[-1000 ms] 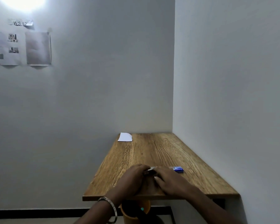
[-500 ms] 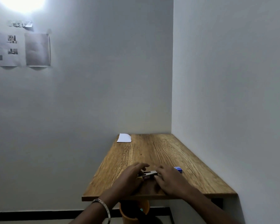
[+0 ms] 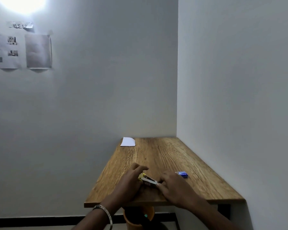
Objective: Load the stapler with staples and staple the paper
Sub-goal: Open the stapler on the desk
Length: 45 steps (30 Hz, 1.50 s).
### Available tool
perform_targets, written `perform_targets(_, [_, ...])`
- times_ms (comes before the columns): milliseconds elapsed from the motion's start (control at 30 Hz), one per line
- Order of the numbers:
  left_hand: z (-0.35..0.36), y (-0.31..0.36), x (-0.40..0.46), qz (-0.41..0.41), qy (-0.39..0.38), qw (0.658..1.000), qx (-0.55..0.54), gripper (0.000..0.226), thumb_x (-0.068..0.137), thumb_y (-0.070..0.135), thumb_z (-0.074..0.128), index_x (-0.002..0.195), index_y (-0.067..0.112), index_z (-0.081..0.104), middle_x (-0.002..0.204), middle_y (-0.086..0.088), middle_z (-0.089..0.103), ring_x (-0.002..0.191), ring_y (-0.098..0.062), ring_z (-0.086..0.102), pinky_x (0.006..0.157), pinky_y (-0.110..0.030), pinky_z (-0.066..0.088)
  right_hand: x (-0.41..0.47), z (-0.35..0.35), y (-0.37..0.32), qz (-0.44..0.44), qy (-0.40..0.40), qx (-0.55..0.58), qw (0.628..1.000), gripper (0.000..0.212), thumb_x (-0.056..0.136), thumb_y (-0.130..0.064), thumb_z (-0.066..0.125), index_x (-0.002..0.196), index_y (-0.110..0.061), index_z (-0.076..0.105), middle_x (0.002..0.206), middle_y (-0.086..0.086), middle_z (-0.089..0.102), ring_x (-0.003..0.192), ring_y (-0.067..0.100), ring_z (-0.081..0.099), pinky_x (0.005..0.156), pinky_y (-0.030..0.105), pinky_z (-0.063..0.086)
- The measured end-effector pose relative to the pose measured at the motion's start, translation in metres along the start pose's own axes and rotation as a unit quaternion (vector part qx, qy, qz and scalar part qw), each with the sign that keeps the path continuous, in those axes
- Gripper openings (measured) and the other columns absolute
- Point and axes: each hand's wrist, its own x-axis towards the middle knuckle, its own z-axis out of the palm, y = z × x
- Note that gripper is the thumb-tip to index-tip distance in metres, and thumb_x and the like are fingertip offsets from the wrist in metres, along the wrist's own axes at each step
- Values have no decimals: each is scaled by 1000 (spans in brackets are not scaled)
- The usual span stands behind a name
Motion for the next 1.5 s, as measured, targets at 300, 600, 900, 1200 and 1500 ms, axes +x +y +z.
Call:
perform_targets(300, [2, -2, 3, -91, 21, 995, 45, 50, 91, 24, 65, 137, 29, 44, 119, 6, 57, 93, -4, 54, 73, -15, 43, 6, 8, -10, -2, -16, 88, 996, 20, 96, -33, 57, 102, -22, 73, 103, -10, 64, 94, 4, 57, 81, 18, 45])
perform_targets(600, [2, -8, 6, -125, 15, 991, -43, 32, 98, 28, 55, 129, 27, 53, 108, 8, 70, 90, -2, 64, 79, -23, 56, 29, 16, 3, 114, -9, 140, 983, 39, 95, -41, 60, 132, -28, 61, 133, -5, 59, 115, 6, 56, 91, 18, 45])
perform_targets(900, [1, -8, 6, -139, -11, 983, -122, 37, 90, 37, 66, 125, 32, 56, 99, 16, 67, 90, 3, 64, 75, -16, 54, 47, 21, 5, 156, -60, 166, 972, 24, 91, -37, 69, 108, -20, 68, 106, -4, 67, 97, 9, 63, 91, 35, 56])
perform_targets(1200, [-7, -8, 10, -178, -35, 936, -301, 27, 93, 26, 64, 120, 24, 64, 105, 2, 73, 96, -10, 70, 79, -25, 58, 43, 22, -1, 220, 21, 487, 845, 14, 86, -4, 74, 98, -11, 70, 99, 12, 74, 83, 16, 76, 66, 26, 61])
perform_targets(1500, [-9, 5, 9, -120, -32, 954, -274, 22, 96, 19, 60, 113, 21, 73, 99, 11, 76, 90, -4, 70, 70, -13, 50, 47, 28, -3, 248, 9, 583, 774, 22, 87, -20, 76, 102, -4, 75, 97, 11, 79, 94, 23, 76, 69, 27, 59])
